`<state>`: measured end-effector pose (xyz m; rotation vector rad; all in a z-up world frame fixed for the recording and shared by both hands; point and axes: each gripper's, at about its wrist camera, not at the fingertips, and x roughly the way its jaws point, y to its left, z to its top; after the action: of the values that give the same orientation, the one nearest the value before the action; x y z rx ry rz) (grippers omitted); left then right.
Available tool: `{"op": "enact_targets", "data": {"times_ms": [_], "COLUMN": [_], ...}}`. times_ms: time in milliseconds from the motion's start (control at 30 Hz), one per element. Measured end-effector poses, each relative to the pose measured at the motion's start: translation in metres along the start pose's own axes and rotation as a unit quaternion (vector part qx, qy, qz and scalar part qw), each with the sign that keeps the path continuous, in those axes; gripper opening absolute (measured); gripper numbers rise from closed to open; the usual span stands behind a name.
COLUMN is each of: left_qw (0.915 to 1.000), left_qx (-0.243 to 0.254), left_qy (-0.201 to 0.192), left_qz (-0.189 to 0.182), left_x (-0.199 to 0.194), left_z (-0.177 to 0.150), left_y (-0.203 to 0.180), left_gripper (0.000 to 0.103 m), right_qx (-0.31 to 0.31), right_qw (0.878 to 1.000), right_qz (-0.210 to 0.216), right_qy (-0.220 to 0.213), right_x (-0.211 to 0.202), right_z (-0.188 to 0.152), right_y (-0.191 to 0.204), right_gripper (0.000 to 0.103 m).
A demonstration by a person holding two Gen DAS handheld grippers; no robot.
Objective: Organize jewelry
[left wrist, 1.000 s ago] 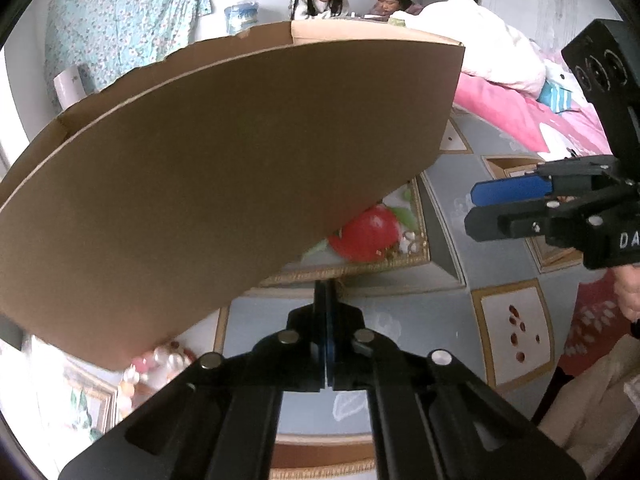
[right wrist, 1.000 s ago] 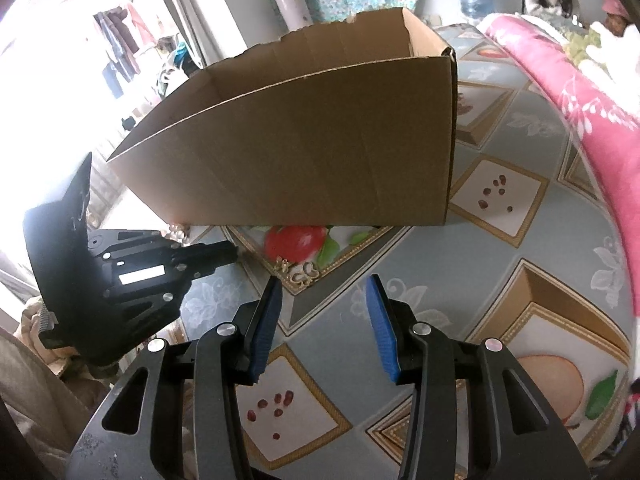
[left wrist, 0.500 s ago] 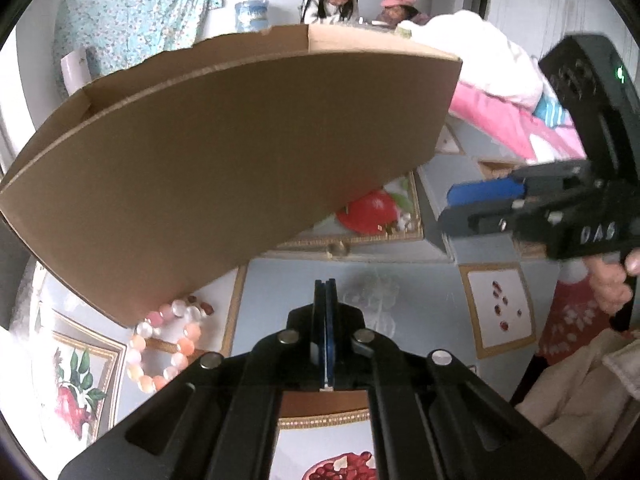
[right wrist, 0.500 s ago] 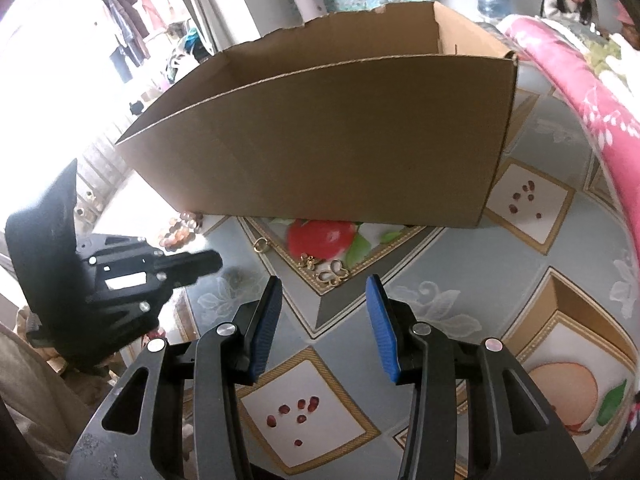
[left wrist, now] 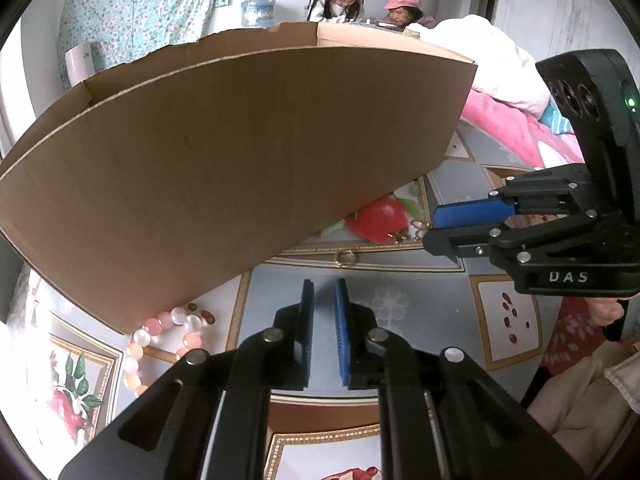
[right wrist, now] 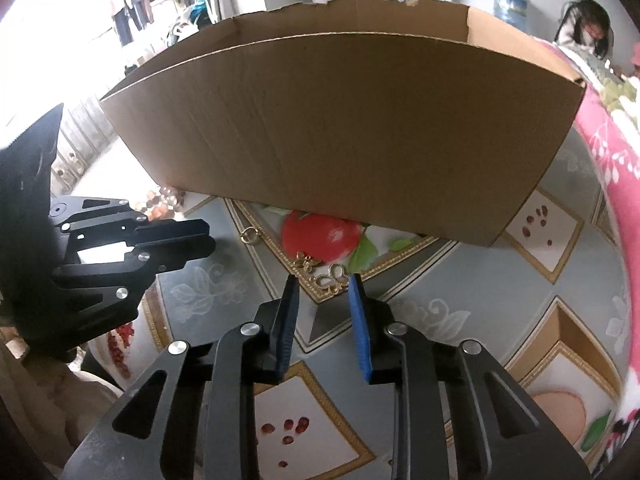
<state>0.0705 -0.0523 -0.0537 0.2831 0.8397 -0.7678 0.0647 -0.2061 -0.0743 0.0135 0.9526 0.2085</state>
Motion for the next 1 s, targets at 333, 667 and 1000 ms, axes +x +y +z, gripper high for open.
{"op": "enact_targets", "data": {"times_ms": [333,667,1000], "left_qw": [1.0000,1.0000,1.0000], "left_qx": [-0.001,-0.002,-0.001], "left_qy": [0.000,-0.001,0.000], "left_qz": [-0.001,-0.001,0.000], "left_x": [0.002,0.002,0.002], "left_z": [0.000,0.000,-0.001], "left_y": [-0.001,-0.001,-0.001], "left_gripper": [0.010,0.010,0.010], "right_qx": [-0.032,-0.059,-0.051], "right_qw": [0.999,0.997,0.998], "right_qz": [-0.024,-0.040,-0.030], "right_qy": [0.006,0.015,0.008], "right_x": [0.014,0.021,0.012], "right_z": [0.014,0.019,0.013], "right_y": [0.008,0.030,0.026], "right_gripper": [0.024,0.018,0.017]}}
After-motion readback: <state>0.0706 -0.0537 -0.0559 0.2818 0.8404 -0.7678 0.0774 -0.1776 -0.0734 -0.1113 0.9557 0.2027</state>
